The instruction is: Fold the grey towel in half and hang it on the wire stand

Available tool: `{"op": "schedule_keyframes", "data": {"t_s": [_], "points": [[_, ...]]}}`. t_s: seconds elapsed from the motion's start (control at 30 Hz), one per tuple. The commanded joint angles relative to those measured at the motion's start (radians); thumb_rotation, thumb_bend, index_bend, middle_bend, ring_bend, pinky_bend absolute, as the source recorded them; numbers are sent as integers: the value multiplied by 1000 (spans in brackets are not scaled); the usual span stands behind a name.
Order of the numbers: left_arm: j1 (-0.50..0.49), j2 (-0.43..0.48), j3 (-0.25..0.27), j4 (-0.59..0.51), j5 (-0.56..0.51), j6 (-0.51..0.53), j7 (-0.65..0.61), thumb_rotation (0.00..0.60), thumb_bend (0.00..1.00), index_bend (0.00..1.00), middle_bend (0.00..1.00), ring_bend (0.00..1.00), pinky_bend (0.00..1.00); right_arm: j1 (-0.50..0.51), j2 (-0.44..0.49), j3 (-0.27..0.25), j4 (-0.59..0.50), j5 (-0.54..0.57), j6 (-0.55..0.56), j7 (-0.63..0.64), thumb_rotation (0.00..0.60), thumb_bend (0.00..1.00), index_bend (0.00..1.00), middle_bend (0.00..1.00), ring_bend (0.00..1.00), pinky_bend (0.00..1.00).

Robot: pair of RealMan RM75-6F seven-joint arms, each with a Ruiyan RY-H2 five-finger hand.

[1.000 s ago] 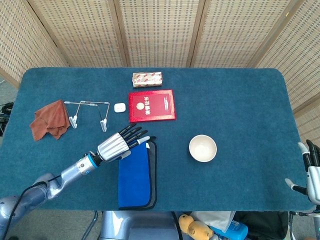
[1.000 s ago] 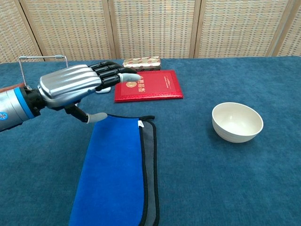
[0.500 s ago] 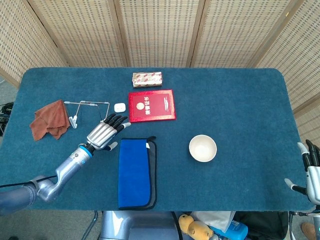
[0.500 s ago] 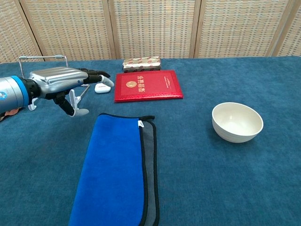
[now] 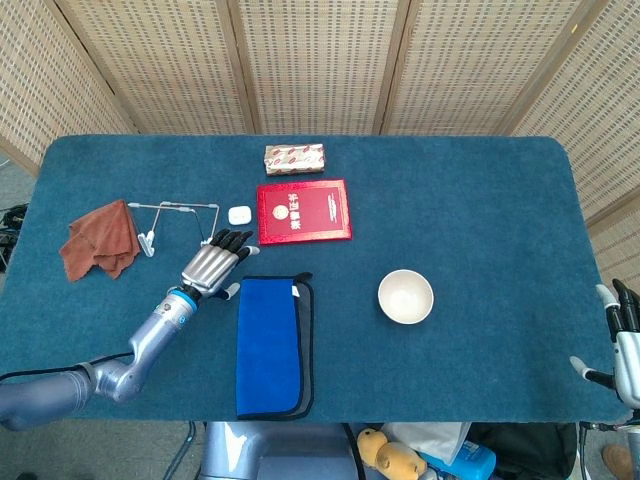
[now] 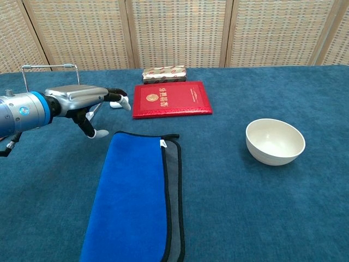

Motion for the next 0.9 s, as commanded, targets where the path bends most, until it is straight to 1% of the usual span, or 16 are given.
{"op": "schedule_keyframes", "data": {"t_s": [0.03, 0.13, 0.37, 0.9], "points": [[-6, -30, -21, -17, -99, 14, 103, 600, 375, 189, 0, 0, 0, -1, 1, 0, -1, -1, 2, 2, 600, 0, 0, 0, 0, 0], [-11, -41, -25, -22, -134, 8, 129, 600, 376, 197, 0, 0, 0, -2, 2, 0, 0, 0, 2, 5, 600, 0, 0, 0, 0, 0], [-13, -87, -30, -7, -158, 15, 143, 600, 377, 226, 0, 0, 0, 0, 5, 2, 1, 4, -3, 13, 600, 0, 0, 0, 0, 0], [-22, -141, -27, 43, -224, 12, 212, 600, 383, 261, 0, 0, 0, -2, 11, 4, 3, 7, -3, 30, 600, 0, 0, 0, 0, 0]]}}
